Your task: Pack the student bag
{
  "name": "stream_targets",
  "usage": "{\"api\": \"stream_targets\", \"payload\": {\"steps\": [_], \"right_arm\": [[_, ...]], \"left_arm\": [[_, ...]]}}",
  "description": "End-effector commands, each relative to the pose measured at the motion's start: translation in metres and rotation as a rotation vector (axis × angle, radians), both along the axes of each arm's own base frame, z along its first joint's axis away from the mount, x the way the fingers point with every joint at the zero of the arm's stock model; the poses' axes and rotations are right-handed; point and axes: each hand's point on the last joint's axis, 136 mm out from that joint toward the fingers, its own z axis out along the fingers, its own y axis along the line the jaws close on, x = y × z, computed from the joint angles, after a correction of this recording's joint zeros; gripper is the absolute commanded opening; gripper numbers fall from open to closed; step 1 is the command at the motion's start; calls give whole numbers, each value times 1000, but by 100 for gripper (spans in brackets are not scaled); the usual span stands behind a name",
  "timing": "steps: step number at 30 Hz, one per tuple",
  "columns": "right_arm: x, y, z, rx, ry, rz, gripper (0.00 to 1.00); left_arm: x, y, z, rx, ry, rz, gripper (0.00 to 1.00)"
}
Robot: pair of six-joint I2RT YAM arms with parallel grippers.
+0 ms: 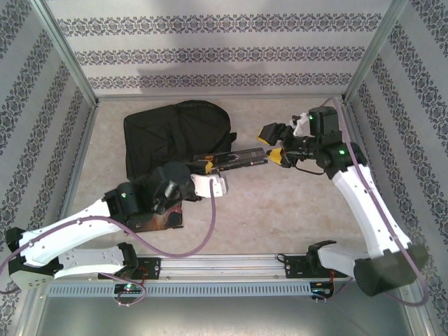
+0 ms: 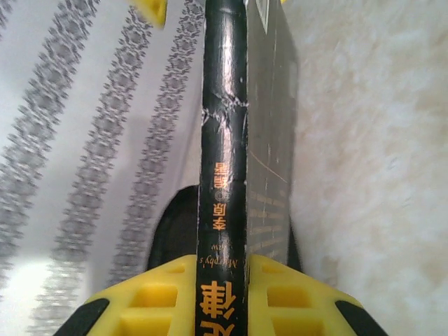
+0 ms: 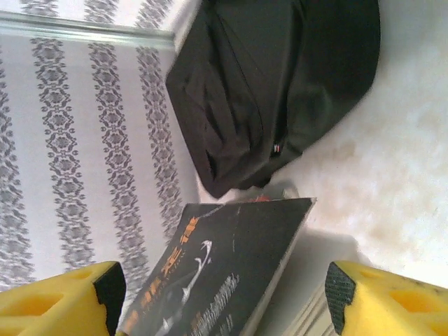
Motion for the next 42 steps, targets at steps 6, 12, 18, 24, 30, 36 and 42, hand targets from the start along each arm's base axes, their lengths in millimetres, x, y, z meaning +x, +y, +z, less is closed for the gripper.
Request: {"api": "stream_targets", "payload": {"steps": [6, 12, 18, 24, 30, 36, 42], "right_arm": [[-21, -20, 75, -336, -979, 58, 85], [-82, 15, 40, -426, -1190, 520, 88], [-93, 28, 23, -477, -1198, 703, 93], [-90, 32, 28, -540, -1230, 750, 96], [-97, 45, 31, -540, -1256, 825, 94], [-118, 69, 25, -451, -1236, 958, 85], [-126, 82, 20, -381, -1210, 1004, 45]], "left_arm": [[-7, 20, 13, -489, 528, -64, 0], [-26, 22, 33, -646, 652, -254, 0], [-50, 21, 35, -584, 670, -371, 0], [-70, 19, 32, -519, 659, -461, 0], [-87, 16, 28, -439, 632, -537, 0], [-81, 14, 32, -415, 592, -540, 0], [-72, 11, 30, -405, 579, -533, 0]]}}
